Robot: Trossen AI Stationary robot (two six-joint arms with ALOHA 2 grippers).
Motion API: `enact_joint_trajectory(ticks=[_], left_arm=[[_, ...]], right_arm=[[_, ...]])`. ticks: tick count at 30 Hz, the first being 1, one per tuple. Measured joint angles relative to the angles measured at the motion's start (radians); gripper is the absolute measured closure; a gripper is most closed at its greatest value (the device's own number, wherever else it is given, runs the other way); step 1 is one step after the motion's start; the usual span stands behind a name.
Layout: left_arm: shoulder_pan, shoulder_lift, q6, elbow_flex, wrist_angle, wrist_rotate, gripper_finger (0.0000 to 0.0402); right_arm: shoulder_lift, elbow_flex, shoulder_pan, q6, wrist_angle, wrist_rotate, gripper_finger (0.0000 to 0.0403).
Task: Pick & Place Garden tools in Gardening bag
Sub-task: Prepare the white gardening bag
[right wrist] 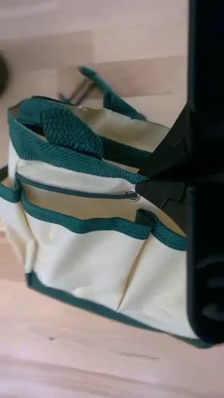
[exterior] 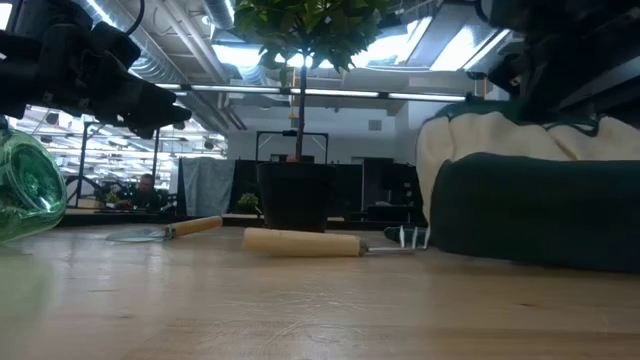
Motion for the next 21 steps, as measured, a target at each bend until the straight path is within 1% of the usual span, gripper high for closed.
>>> enact_joint_trajectory(ticks=[5,10,16,21], left_arm=[[0.000,0.000,0.000,0.000,0.000,0.000,0.0178],[0.000,0.000,0.000,0.000,0.000,0.000,0.0178],[0.000,0.000,0.000,0.000,0.000,0.000,0.0178],[0.000,0.000,0.000,0.000,0.000,0.000,0.0178]], right_arm=[[0.012,0.000,0.052,-0.003,0.089,0.035,0.0401],[0.059,0.000,0.095,-0.008,0.150,0.081,0.0401],[0.117,0.000,0.123,-0.037,0.228,0.085,0.0401],[0.147,0.000,0.135,-0.038,0.256,0.084,0.0401]])
